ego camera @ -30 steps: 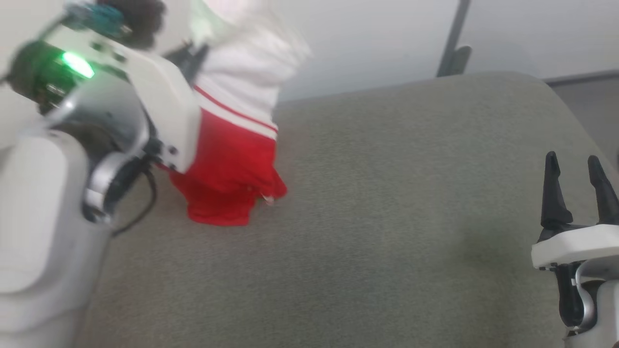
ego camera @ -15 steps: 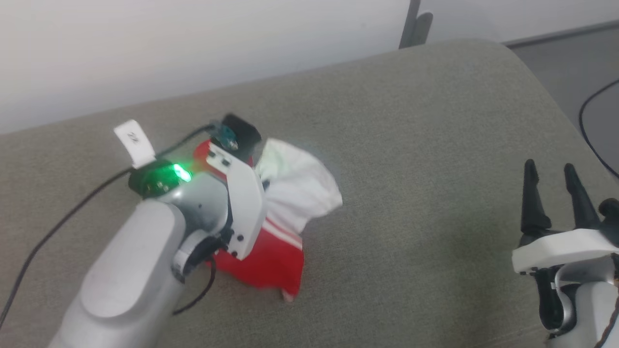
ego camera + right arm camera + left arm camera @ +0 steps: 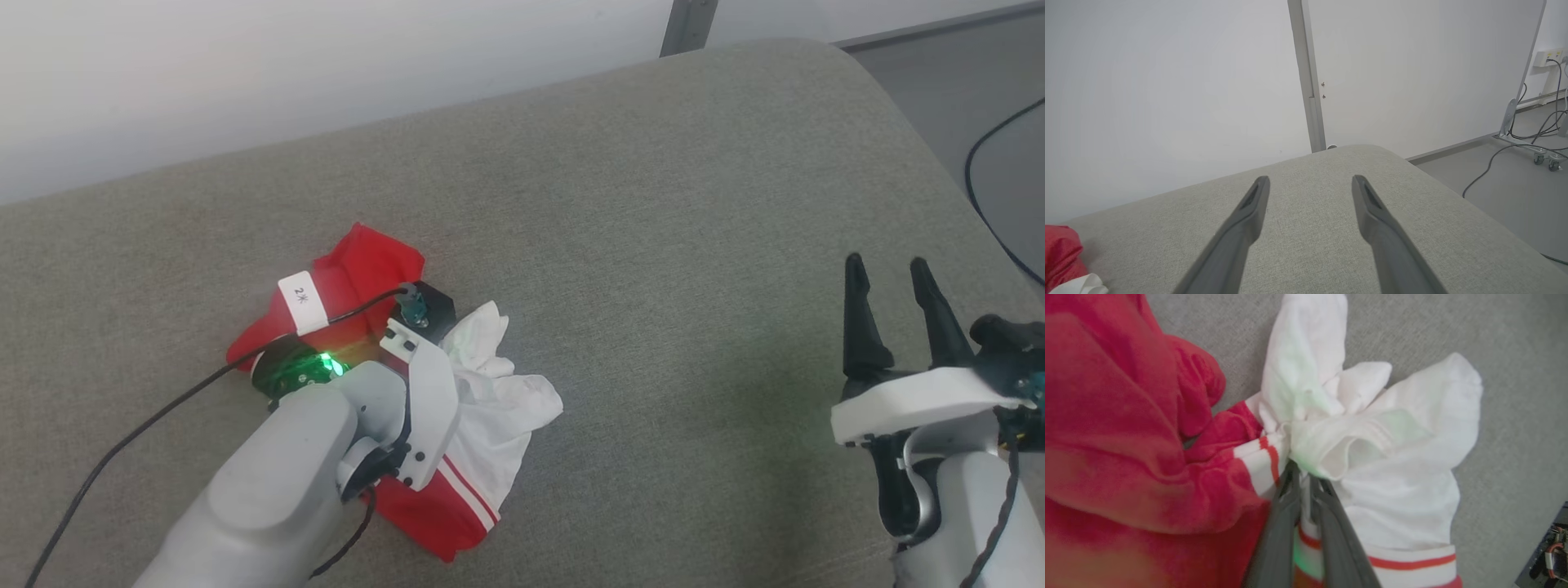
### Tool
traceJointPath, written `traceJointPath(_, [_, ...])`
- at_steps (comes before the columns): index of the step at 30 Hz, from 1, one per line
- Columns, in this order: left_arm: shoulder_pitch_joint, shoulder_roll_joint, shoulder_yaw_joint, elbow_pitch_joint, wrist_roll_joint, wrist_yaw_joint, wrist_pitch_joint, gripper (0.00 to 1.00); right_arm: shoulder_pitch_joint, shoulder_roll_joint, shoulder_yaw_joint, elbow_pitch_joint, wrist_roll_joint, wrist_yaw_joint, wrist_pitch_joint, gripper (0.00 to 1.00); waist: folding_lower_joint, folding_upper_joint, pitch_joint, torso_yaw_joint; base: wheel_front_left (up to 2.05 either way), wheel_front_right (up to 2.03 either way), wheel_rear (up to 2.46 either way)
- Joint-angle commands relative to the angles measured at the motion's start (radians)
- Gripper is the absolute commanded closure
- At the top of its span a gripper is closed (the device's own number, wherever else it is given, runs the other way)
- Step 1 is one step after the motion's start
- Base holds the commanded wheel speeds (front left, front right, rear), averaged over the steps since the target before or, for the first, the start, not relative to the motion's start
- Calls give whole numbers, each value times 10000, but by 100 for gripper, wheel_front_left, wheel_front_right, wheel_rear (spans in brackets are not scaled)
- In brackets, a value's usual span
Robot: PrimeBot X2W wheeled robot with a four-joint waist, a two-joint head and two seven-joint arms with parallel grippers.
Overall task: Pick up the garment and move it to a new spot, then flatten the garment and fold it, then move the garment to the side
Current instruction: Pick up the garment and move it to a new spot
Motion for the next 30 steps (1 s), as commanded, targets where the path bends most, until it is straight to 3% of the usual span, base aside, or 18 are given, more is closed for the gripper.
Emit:
traceJointPath(1, [-45, -37, -184, 390, -63, -47, -119, 100, -104, 38, 34, 76, 8, -3, -101, 0, 0, 0, -1, 11, 0, 0, 0])
traceJointPath(2, [-105, -71, -275, 560, -114, -40, -200, 100, -124, 39, 59, 107, 10, -3, -118, 0, 0, 0, -11, 23, 0, 0, 0])
traceJointPath(3, [-181, -107, -373, 727, -136, -41, -302, 87, -150, 30, 80, 130, 9, -3, -113, 0, 0, 0, -21, 39, 0, 0, 0])
traceJointPath(4, [-250, -146, -501, 865, -203, -44, -389, 84, -179, 21, 104, 156, 0, -3, -125, 0, 0, 0, -38, 54, 0, 0, 0])
traceJointPath(5, [-294, -174, -641, 982, -291, -46, -492, 72, -197, 10, 117, 183, -12, -3, -131, 0, 0, 0, -69, 73, 0, 0, 0])
traceJointPath(6, [-361, -185, -788, 1070, -382, -48, -564, 52, -199, 0, 135, 193, -29, -3, -138, 0, 0, 0, -103, 95, 0, 0, 0])
traceJointPath(7, [-361, -185, -788, 1070, -382, -48, -564, 52, -199, 0, 135, 193, -29, -3, -138, 0, 0, 0, -103, 95, 0, 0, 0])
traceJointPath(8, [-452, -178, -937, 1124, -450, -49, -644, 26, -179, -7, 135, 213, -41, -3, -145, 0, 0, 0, -151, 128, 0, 0, 0])
traceJointPath(10, [-618, -165, -1186, 1111, -665, -51, -895, 2, -112, -26, 118, 245, -69, -3, -139, 0, 0, 0, -278, 212, 0, 0, 0])
traceJointPath(18, [-1009, 313, -1855, 475, -1624, -45, -1822, 0, 283, -177, 159, 165, -126, -3, -10, 0, 0, 0, -1078, 798, 0, 0, 0])
traceJointPath(22, [-815, 806, -1468, -154, -1916, -28, -2651, 0, 550, -244, 158, 35, -204, -3, 106, 0, 0, 0, -1566, 1299, 0, 0, 0])
traceJointPath(30, [104, 1787, -349, -1088, -2193, 709, -4407, 0, 891, -362, 162, -94, -213, -3, 145, 0, 0, 0, -1981, 2109, 0, 0, 0])
